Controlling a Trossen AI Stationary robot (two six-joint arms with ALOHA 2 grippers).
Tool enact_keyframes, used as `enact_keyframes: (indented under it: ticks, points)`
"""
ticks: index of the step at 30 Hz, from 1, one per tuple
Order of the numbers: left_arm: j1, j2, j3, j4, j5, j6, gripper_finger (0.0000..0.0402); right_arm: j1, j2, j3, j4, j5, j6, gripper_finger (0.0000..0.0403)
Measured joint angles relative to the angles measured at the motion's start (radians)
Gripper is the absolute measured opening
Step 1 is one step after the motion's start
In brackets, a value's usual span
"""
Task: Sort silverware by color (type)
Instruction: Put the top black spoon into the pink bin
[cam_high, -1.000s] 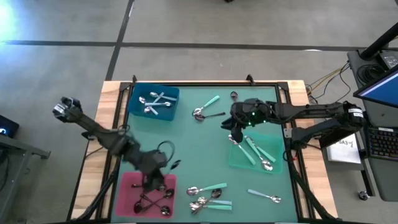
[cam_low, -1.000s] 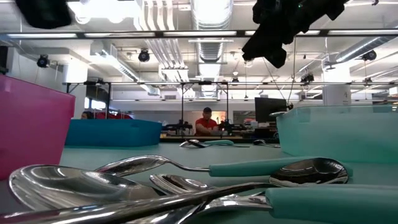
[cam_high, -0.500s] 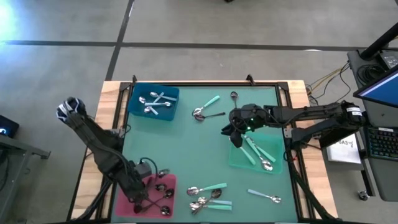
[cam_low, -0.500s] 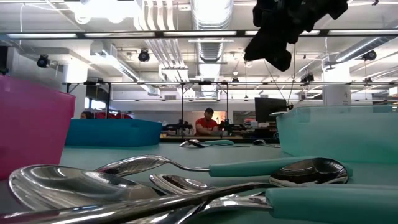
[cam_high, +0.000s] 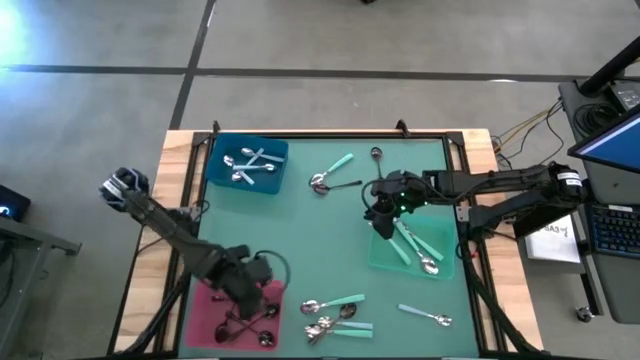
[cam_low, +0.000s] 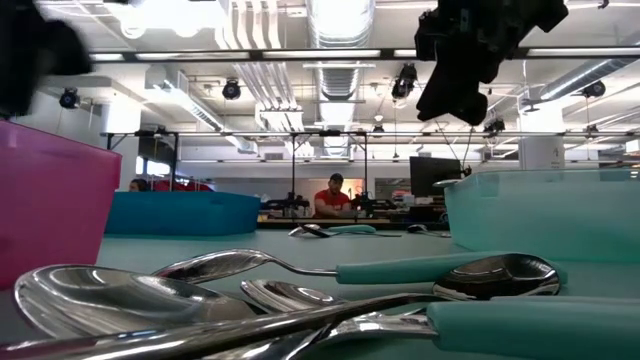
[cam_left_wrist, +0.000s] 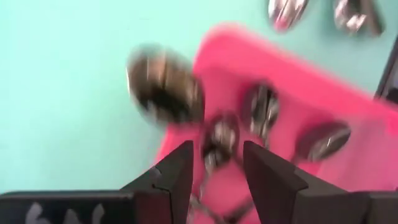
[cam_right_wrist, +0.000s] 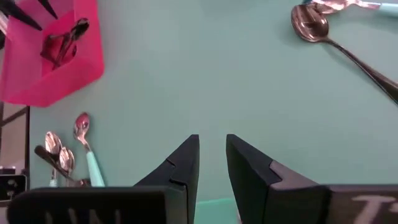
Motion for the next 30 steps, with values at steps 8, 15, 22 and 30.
enact_keyframes:
  ticks: [8, 15, 22, 30]
  points:
    - [0.205, 0.066, 0.211, -0.003, -0.174, 0.462, 0.0123, -0.121, 0.002, 0.0, -0.045, 0.001, -0.027, 0.0068]
    - [0.355, 0.104, 0.28, 0.012, -0.261, 0.701, 0.0123, -0.346, 0.081, 0.0, -0.095, 0.08, -0.03, 0.0068]
    - [0.466, 0.129, 0.277, 0.028, -0.26, 0.832, 0.0123, -0.542, 0.311, 0.016, -0.072, 0.051, -0.105, 0.0068]
    - [0.564, 0.114, 0.277, 0.033, -0.259, 0.935, 0.0123, -0.628, 0.492, 0.083, 0.011, 0.055, -0.16, 0.0068]
